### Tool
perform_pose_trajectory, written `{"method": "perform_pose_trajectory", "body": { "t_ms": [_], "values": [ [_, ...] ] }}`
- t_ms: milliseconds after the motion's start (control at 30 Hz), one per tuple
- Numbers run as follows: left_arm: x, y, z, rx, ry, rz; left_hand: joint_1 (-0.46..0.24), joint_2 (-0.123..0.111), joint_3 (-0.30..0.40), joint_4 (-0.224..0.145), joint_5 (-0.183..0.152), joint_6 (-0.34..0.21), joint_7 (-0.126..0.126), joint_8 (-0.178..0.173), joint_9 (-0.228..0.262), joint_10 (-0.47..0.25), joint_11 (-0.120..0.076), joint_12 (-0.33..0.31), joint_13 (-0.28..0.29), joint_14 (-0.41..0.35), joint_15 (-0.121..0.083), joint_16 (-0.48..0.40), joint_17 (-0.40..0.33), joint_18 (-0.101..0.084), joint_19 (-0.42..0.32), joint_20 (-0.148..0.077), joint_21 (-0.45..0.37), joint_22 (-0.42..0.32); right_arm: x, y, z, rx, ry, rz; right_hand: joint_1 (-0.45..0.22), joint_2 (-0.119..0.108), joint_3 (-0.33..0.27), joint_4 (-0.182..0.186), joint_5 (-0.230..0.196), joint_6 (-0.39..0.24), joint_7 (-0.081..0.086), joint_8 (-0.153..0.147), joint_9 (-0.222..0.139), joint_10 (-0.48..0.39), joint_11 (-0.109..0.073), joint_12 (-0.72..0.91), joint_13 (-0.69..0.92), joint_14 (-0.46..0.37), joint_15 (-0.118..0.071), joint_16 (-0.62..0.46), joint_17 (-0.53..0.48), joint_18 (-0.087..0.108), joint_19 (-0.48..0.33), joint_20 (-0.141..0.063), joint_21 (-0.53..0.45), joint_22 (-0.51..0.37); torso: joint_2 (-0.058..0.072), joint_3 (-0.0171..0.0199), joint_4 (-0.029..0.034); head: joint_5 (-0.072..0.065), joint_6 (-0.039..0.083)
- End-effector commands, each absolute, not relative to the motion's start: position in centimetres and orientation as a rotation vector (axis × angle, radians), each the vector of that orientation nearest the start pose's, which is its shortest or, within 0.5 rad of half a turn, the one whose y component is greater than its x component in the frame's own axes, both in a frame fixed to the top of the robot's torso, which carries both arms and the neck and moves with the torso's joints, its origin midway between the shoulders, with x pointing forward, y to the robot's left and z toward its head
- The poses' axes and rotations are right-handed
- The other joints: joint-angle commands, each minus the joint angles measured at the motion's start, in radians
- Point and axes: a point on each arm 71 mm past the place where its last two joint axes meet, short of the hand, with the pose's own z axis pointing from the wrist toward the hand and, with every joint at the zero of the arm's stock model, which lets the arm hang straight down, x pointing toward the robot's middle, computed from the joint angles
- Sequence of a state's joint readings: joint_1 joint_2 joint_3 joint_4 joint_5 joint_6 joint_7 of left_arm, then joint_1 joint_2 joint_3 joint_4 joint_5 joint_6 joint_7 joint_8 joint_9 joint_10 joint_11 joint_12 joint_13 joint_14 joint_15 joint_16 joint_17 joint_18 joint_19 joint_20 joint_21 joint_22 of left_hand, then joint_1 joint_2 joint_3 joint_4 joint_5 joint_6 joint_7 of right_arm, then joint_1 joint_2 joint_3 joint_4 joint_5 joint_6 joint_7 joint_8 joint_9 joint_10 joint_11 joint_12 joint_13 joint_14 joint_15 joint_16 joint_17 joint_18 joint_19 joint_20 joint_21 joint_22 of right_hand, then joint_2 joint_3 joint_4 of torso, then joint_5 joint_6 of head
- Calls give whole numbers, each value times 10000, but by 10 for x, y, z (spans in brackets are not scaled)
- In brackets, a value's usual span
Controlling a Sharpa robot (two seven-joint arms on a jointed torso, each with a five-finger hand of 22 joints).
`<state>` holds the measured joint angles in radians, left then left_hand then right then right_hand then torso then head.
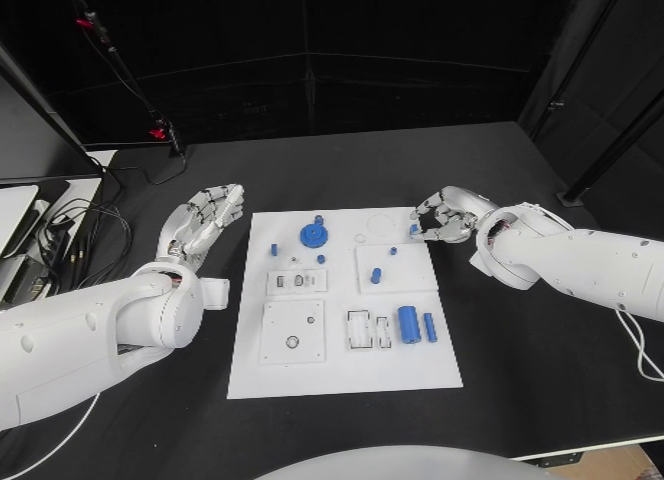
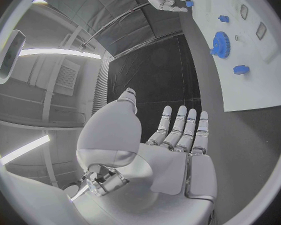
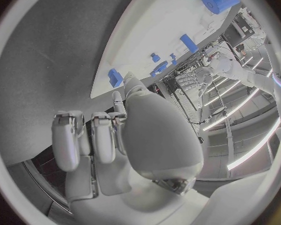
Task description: Assemble the parts on the task board
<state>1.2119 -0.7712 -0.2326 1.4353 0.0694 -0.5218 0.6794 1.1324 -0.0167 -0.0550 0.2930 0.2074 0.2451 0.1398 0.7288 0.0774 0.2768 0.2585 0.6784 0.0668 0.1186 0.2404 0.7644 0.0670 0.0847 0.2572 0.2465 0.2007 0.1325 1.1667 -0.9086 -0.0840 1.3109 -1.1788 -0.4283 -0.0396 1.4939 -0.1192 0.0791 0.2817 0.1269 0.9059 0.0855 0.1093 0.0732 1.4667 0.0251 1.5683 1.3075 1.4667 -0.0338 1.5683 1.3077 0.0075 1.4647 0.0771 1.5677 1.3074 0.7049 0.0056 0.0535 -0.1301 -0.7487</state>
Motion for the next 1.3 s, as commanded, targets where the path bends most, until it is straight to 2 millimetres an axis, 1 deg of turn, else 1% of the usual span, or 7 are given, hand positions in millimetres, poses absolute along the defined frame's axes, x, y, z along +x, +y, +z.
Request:
{"method": "perform_pose_trajectory", "body": {
  "t_ms": [33,133,367,467,533,1000,1300],
  "values": [
    [478,216,-205,-8031,9921,-15211,4,80,68,7,70,-8,1577,52,-16,2,49,51,-15,-11,59,39,-17,-99,-46,39,58,14,506,-311,-224,2410,17075,4776,126,24,98,1,46,46,-53,-64,-10,1041,-85,25,2633,1041,-47,25,2631,-75,1061,15,31,2633,3,-7,0,3,-16],
    [478,217,-205,-8031,9922,-15207,4,80,68,7,70,-8,1577,52,-16,2,49,51,-15,-11,59,39,-17,-99,-46,39,58,14,506,-311,-225,2415,17150,4704,166,55,137,-12,61,84,-62,-58,-8,1041,-91,25,2633,1041,-52,25,2631,-75,1061,12,31,2633,6,-6,-19,23,-20],
    [478,216,-205,-8051,9950,-15220,5,81,65,8,75,-8,1577,53,-18,2,50,52,-15,-11,60,40,-17,-99,-46,40,60,16,507,-311,-225,2405,17171,4661,188,92,171,-15,74,135,-73,-47,-3,1041,-97,25,2633,1041,-58,25,2631,-75,1061,9,31,2633,4,10,9,52,-74],
    [478,217,-205,-8058,9953,-15207,5,81,65,8,75,-8,1577,53,-18,2,50,52,-15,-11,60,40,-17,-99,-46,40,60,16,508,-309,-226,2395,17184,4668,196,110,186,-16,79,161,-81,-40,-1,1041,-103,25,2633,1041,-62,25,2631,-75,1061,7,31,2633,4,1,-14,91,-88],
    [478,217,-205,-8059,9953,-15203,5,81,65,8,75,-8,1577,53,-18,2,50,52,-15,-11,60,40,-17,-99,-46,40,60,16,508,-309,-226,2389,17192,4675,198,117,191,-17,81,172,-86,-38,0,1041,-107,25,2633,1041,-64,25,2631,-75,1061,6,31,2633,7,1,-1,92,-92],
    [478,217,-205,-8063,9961,-15193,8,83,58,8,85,-10,1578,54,-22,3,52,54,-16,-12,63,43,-17,-98,-49,43,64,17,510,-308,-226,2386,17216,4658,219,173,240,-25,86,327,-149,2,13,1041,-172,25,2633,1041,-100,25,2631,-75,1061,-7,31,2633,5,-5,-9,112,-139],
    [478,217,-206,-8064,9964,-15172,8,83,58,8,85,-10,1578,54,-22,3,52,54,-16,-12,63,43,-17,-98,-49,43,64,17,512,-307,-227,2364,17202,4655,251,306,321,-53,86,713,-242,111,46,1041,-256,25,2633,1041,-164,25,2631,-75,1061,-35,31,2633,0,-1,-3,140,-135]
  ]
}}
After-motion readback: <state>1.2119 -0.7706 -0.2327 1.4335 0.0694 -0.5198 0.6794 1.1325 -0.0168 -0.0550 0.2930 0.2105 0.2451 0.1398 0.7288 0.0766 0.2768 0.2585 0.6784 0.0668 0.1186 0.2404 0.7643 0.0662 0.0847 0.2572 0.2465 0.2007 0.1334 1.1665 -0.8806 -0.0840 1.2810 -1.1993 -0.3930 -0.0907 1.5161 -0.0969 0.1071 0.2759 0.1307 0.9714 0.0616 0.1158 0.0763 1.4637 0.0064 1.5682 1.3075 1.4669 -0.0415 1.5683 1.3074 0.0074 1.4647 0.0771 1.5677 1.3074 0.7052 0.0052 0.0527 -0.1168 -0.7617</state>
